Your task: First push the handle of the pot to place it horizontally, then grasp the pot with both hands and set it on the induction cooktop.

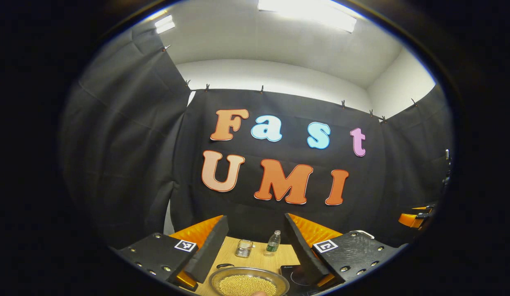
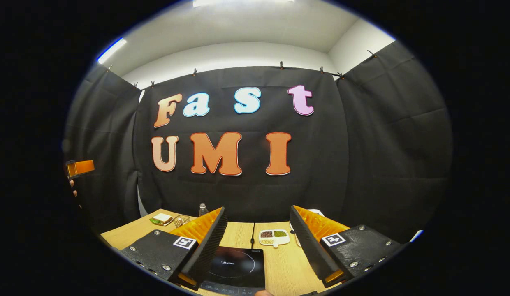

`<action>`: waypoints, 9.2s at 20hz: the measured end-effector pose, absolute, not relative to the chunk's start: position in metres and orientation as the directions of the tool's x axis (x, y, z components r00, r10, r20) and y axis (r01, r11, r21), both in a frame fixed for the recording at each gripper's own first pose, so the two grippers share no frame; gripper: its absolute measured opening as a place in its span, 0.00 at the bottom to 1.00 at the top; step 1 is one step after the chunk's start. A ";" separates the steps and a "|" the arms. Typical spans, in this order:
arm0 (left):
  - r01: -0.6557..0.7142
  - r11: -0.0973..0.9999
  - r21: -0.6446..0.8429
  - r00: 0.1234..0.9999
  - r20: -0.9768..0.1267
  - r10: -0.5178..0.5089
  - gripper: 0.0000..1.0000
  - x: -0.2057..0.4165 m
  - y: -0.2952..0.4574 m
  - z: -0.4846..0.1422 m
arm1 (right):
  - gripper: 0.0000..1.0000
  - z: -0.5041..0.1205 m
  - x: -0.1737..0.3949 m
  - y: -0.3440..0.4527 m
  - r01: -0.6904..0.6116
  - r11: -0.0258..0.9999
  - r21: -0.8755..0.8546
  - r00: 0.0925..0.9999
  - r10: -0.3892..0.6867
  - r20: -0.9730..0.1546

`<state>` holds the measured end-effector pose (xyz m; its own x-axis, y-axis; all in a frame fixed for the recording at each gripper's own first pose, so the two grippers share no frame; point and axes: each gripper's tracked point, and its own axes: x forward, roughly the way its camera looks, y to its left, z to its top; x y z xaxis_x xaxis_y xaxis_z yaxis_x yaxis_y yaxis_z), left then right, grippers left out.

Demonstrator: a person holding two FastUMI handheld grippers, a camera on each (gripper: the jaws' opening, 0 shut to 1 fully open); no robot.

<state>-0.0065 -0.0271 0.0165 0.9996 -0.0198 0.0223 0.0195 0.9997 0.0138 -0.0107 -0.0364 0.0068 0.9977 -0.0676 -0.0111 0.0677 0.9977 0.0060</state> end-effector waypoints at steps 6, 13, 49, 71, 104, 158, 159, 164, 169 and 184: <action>0.045 0.998 0.040 0.999 -0.007 -0.045 0.88 -0.005 -0.029 0.007 | 0.95 0.007 -0.013 -0.037 0.067 0.998 0.012 0.998 -0.066 -0.011; 0.088 0.995 0.056 0.996 -0.016 -0.088 0.40 -0.001 -0.034 -0.001 | 0.95 0.006 -0.015 -0.035 0.062 0.998 0.010 0.998 -0.062 -0.013; 0.402 0.909 0.111 0.713 -0.662 -0.234 0.02 -0.121 -0.060 -0.286 | 0.95 -0.015 -0.015 -0.032 0.071 0.997 -0.003 0.996 -0.071 -0.049; 0.452 0.891 0.039 0.471 -0.859 -0.201 0.03 -0.140 -0.069 -0.411 | 0.95 -0.052 -0.011 -0.046 0.086 0.996 0.024 0.989 -0.083 -0.124; 0.460 0.887 0.035 0.513 -0.826 -0.234 0.01 -0.034 -0.117 -0.428 | 0.95 -0.096 0.025 -0.081 0.140 0.990 0.015 0.971 -0.134 -0.197; 0.077 0.982 0.175 0.971 -0.236 -0.034 0.01 0.039 0.093 -0.146 | 0.95 -0.091 0.068 0.093 0.049 0.999 0.024 0.990 -0.045 -0.136; 0.088 0.983 0.163 0.967 -0.249 -0.046 0.01 0.039 0.096 -0.153 | 0.95 -0.095 0.074 0.101 0.047 0.998 0.032 0.990 -0.043 -0.135; 0.081 0.986 0.145 0.953 -0.301 -0.034 0.26 0.058 0.125 -0.191 | 0.95 -0.138 0.098 0.142 0.019 0.998 0.054 0.985 -0.009 -0.174; 0.115 0.992 0.044 0.913 -0.399 -0.089 0.75 0.078 0.137 -0.254 | 0.96 -0.207 0.116 0.172 0.023 0.997 0.078 0.953 0.001 -0.302; 0.231 0.973 0.010 0.733 -0.659 -0.167 0.75 0.114 0.144 -0.405 | 0.96 -0.349 0.136 0.215 -0.001 1.000 -0.029 0.806 -0.016 -0.591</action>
